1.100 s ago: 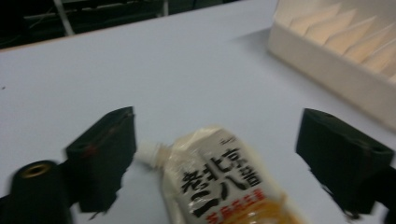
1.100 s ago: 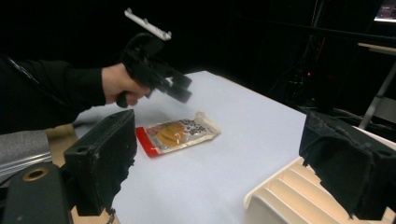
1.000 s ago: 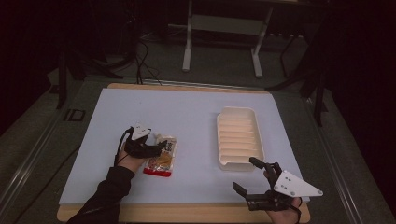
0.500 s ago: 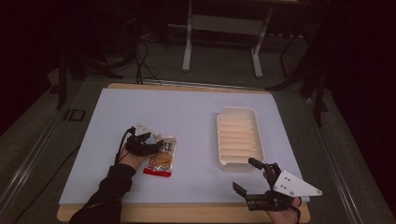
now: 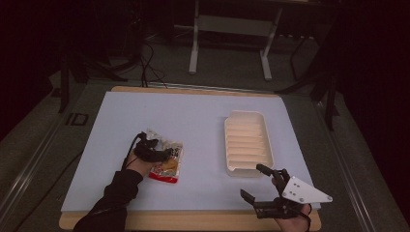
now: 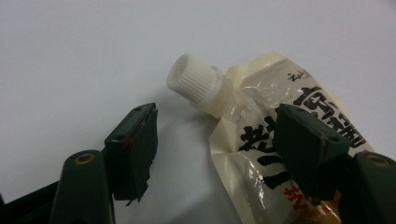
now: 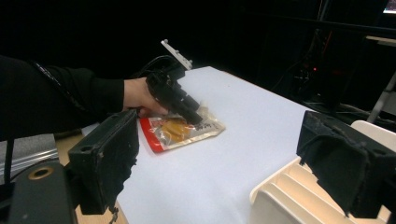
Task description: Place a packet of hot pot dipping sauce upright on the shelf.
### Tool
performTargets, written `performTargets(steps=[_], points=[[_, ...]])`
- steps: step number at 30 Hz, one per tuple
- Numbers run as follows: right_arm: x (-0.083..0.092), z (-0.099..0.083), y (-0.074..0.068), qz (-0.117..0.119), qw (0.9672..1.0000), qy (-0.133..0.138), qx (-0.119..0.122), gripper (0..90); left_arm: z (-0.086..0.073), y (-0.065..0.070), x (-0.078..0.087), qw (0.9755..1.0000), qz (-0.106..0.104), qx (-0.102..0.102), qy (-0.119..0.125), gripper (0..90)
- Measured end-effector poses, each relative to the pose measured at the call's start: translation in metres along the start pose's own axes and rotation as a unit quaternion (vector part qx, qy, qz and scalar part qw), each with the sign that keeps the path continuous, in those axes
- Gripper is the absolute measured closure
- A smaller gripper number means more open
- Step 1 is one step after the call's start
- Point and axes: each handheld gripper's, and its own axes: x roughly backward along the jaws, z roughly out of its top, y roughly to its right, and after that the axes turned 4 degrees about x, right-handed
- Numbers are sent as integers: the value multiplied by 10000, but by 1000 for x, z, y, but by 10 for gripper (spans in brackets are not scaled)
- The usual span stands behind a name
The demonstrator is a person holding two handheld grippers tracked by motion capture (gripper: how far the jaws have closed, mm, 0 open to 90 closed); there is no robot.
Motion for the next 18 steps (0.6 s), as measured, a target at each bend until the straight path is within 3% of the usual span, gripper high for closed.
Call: performTargets(steps=[2,5,8,13,14,18], points=[[0,0,0,7,10000,-7,2,128,2,3,-1,9999,35,-96,-74,312],[0,0,0,12,10000,-10,9,128,2,3,-1,9999,40,-81,-95,317],[-1,0,0,33,10000,-27,4,131,8,8,1,9990,-114,-328,-287,451],[-1,0,0,38,10000,-29,15,131,13,10,1,9980,-159,-353,-490,566],[-1,0,0,36,10000,-27,17,131,15,13,1,9975,-141,-427,-550,607],[0,-1,0,37,10000,-35,-3,131,18,17,1,9971,-126,-413,-619,794]])
